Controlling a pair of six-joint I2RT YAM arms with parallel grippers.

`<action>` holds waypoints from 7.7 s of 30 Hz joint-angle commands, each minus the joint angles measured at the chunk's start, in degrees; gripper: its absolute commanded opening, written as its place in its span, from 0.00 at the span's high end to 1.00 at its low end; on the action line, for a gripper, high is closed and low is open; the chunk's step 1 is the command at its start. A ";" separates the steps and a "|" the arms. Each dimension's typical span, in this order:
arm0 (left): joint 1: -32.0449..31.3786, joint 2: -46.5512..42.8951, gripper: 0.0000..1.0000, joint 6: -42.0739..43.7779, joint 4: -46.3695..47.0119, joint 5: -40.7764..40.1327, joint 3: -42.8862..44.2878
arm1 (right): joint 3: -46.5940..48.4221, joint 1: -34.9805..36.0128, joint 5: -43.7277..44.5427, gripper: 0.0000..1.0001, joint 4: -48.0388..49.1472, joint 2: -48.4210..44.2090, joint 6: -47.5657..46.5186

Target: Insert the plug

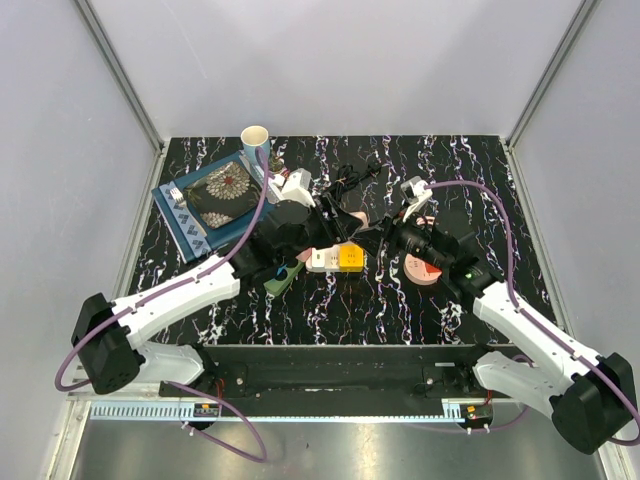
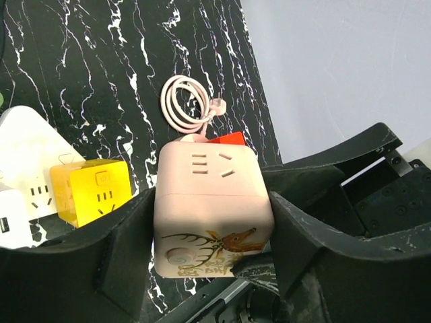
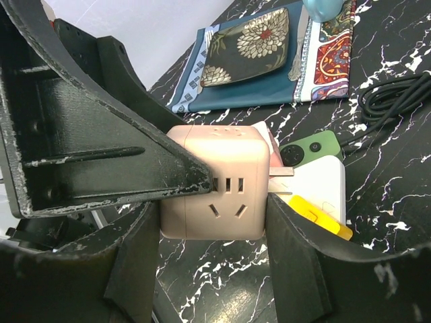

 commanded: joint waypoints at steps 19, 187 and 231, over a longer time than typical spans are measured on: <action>3.81 -4.43 0.90 63.19 -8.82 15.33 8.57 | 23.72 0.38 10.21 0.00 -37.95 0.22 4.56; 12.78 -3.82 1.00 51.87 -27.18 29.41 11.81 | 19.87 -17.65 14.34 0.62 -52.90 23.60 -20.22; -7.27 48.65 1.00 55.92 -45.20 20.53 56.11 | 10.73 -12.19 56.97 0.00 -52.21 -29.31 -0.01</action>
